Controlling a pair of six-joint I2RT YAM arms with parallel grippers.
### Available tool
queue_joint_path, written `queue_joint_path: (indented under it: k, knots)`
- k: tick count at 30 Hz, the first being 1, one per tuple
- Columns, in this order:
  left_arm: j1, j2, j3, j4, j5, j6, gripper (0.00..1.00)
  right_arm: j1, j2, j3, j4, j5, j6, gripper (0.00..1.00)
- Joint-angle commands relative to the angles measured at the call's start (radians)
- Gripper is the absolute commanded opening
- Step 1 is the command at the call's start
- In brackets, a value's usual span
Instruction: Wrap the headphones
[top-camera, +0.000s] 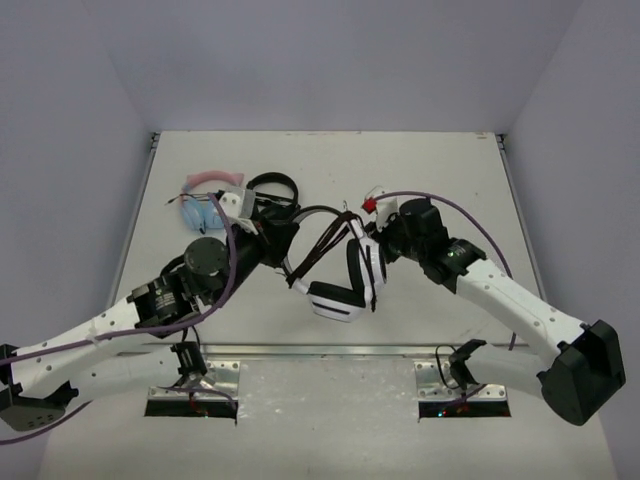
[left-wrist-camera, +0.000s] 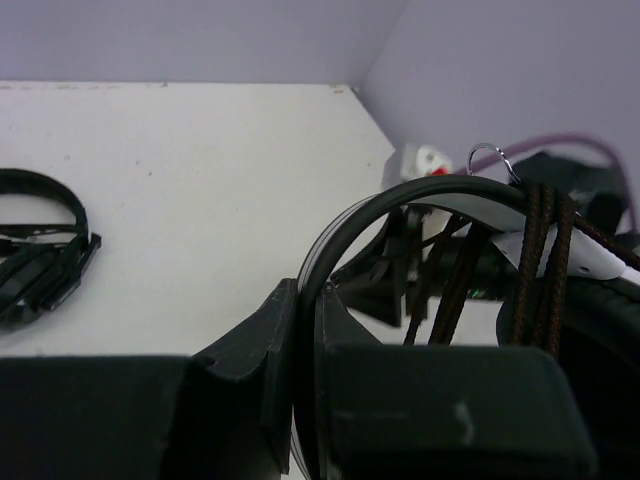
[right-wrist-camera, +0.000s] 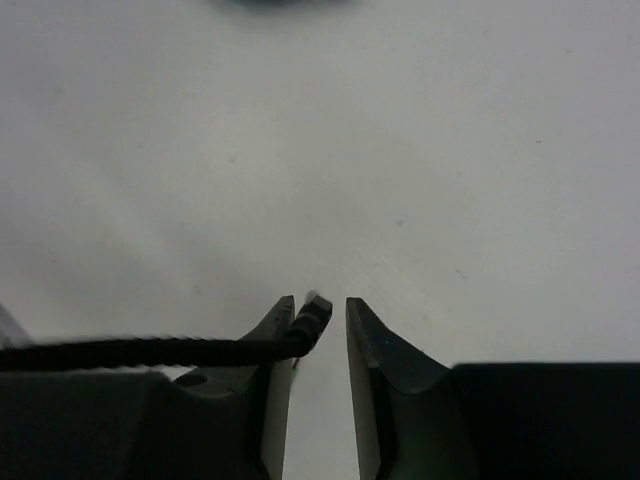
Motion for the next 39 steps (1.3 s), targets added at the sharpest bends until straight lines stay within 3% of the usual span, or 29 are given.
queue_joint_path:
  k: [1, 6, 10, 12, 16, 21, 22, 28, 33, 39]
  knots:
    - [-0.007, 0.040, 0.244, 0.069, 0.046, -0.108, 0.00, 0.002, -0.061, -0.152, 0.348, -0.259, 0.197, 0.29]
    - [-0.010, 0.167, 0.478, -0.016, 0.034, -0.102, 0.00, 0.020, -0.037, -0.285, 0.695, -0.413, 0.383, 0.12]
    - [-0.010, 0.253, 0.622, -0.070, -0.100, -0.071, 0.00, 0.098, 0.070, -0.271, 0.767, -0.424, 0.398, 0.01]
    - [-0.010, 0.273, 0.644, -0.071, -0.148, -0.065, 0.00, 0.119, 0.094, -0.283, 0.812, -0.404, 0.424, 0.01]
    - [-0.011, 0.341, 0.710, -0.093, -0.237, -0.053, 0.00, 0.137, 0.101, -0.384, 0.987, -0.340, 0.493, 0.40]
    - [-0.010, 0.362, 0.736, -0.113, -0.296, -0.034, 0.00, 0.137, -0.001, -0.446, 0.955, -0.292, 0.472, 0.58]
    - [-0.011, 0.358, 0.733, -0.116, -0.303, -0.036, 0.00, 0.137, -0.023, -0.448, 0.928, -0.283, 0.446, 0.67]
    - [-0.011, 0.342, 0.689, -0.100, -0.323, -0.053, 0.00, 0.082, -0.144, -0.411, 0.716, -0.131, 0.340, 0.75]
    - [-0.011, 0.352, 0.693, -0.100, -0.314, -0.073, 0.00, 0.005, -0.181, -0.348, 0.544, -0.131, 0.293, 0.79]
    - [-0.011, 0.368, 0.722, -0.125, -0.352, -0.080, 0.00, -0.010, -0.218, -0.288, 0.467, -0.057, 0.277, 0.85]
